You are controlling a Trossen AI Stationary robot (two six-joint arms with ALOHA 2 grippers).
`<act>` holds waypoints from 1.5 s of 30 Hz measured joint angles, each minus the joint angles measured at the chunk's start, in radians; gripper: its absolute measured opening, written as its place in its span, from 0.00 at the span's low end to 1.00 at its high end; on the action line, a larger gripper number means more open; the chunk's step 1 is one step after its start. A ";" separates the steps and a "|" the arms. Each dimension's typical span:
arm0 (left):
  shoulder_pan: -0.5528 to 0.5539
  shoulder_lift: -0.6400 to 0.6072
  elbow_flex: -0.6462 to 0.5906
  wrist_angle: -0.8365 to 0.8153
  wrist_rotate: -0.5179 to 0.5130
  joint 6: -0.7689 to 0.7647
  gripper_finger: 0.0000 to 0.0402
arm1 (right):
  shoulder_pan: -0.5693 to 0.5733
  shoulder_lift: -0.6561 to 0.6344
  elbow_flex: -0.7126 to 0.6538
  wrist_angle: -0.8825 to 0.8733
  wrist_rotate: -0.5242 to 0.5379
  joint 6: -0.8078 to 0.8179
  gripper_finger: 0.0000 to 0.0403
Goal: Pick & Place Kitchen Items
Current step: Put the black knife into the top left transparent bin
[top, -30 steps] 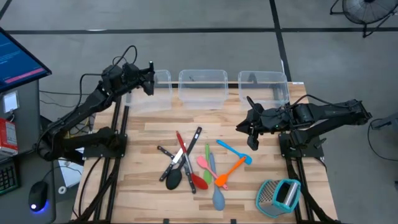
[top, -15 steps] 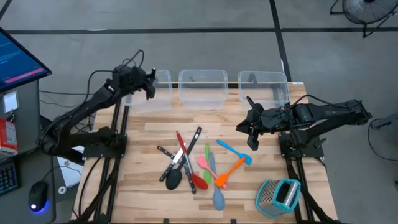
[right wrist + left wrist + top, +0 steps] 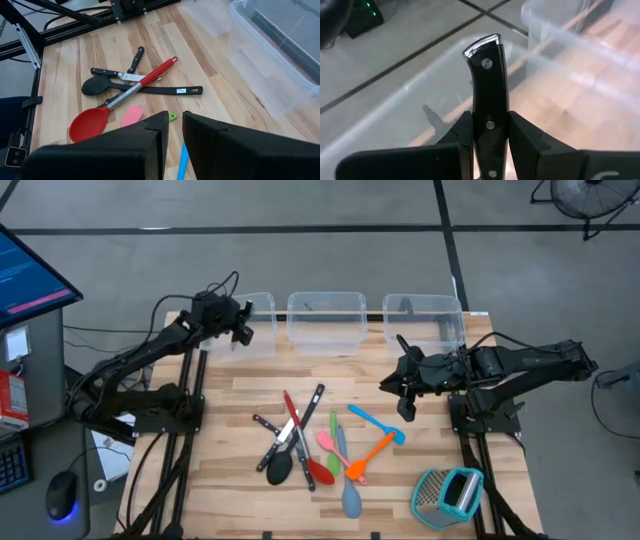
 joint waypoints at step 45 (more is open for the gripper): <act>0.000 0.000 -0.108 -0.007 -0.015 -0.003 0.18 | 0.000 0.000 0.000 0.000 -0.001 0.000 0.13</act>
